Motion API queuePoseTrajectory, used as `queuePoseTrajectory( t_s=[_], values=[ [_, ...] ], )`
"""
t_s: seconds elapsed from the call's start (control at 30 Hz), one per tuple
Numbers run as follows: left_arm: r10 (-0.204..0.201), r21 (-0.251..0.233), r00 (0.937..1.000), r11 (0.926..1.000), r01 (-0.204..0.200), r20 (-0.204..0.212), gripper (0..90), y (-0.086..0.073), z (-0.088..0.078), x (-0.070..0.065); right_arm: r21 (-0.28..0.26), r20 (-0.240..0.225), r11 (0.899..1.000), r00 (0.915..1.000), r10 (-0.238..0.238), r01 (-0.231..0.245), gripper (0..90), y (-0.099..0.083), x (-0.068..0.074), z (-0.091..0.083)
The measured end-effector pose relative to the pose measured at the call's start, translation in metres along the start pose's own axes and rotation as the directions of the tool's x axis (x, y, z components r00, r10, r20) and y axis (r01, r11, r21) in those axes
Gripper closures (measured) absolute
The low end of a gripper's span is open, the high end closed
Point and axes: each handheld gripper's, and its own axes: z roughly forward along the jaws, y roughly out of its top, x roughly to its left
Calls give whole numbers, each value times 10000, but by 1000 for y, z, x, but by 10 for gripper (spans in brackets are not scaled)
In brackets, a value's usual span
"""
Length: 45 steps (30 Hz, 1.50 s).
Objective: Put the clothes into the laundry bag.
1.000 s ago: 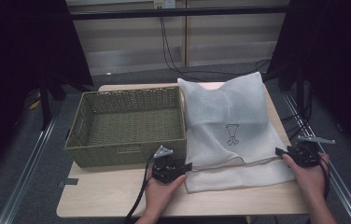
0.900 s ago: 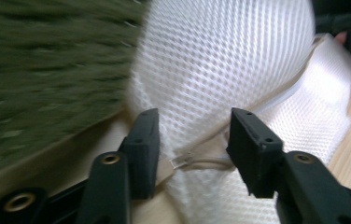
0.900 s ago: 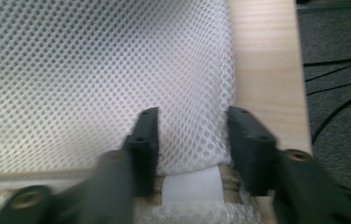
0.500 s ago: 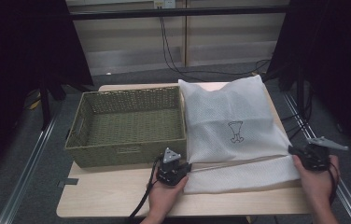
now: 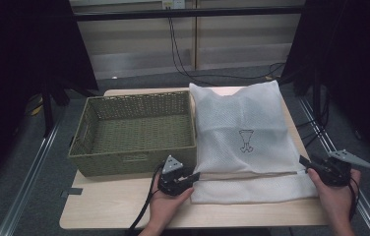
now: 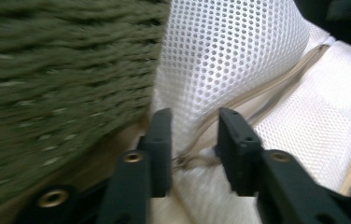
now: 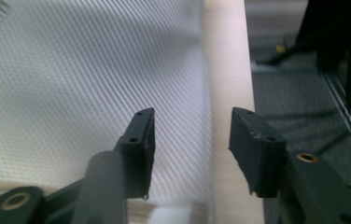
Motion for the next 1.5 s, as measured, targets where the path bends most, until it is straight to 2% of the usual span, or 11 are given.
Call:
queuePoseTrajectory(
  t_s=[0.07,0.2,0.33,0.43,0.53,0.67,0.77,0.97,1.2,1.37,1.5],
  values=[
    [-63,-279,10000,9996,65,74,544,-1,-7,4,-382,-332,9987,9989,-337,324,455,4,9,-7],
    [1,-681,10000,9977,5,97,420,-3,-21,13,-213,-1267,9935,9855,-1132,1114,377,2,31,-7],
    [287,-1191,9996,9925,-284,8,308,-9,-41,23,-118,-1973,9923,9726,-1228,1229,331,1,46,-2],
    [561,-1096,9978,9922,-596,-340,236,-12,-55,27,-142,-2650,9906,9547,-1353,1364,284,2,57,-2],
    [363,-1025,9989,9940,-393,-305,135,-14,-65,36,20,-3370,9919,9339,-1193,1274,176,4,66,-1],
    [81,-683,9997,9976,-97,-231,31,-18,-74,49,322,-3767,9860,9157,-1398,1638,0,0,81,3],
    [317,-372,9983,9987,-335,-491,0,-24,-85,56,491,-4169,9816,8969,-1476,1844,0,-4,89,5],
    [355,-435,9977,9983,-380,-577,0,-33,-108,70,620,-4291,9801,8916,-1446,1887,0,-8,96,8],
    [142,-526,9975,9985,-179,-698,0,-44,-131,92,697,-4473,9721,8780,-1702,2240,0,-16,96,5],
    [-98,-693,9984,9976,59,-565,0,-45,-134,96,782,-4486,9726,8790,-1619,2190,0,-17,93,7],
    [-33,-482,9980,9988,2,-632,0,-46,-130,97,790,-4503,9727,8783,-1603,2181,0,-16,92,7]
  ],
)
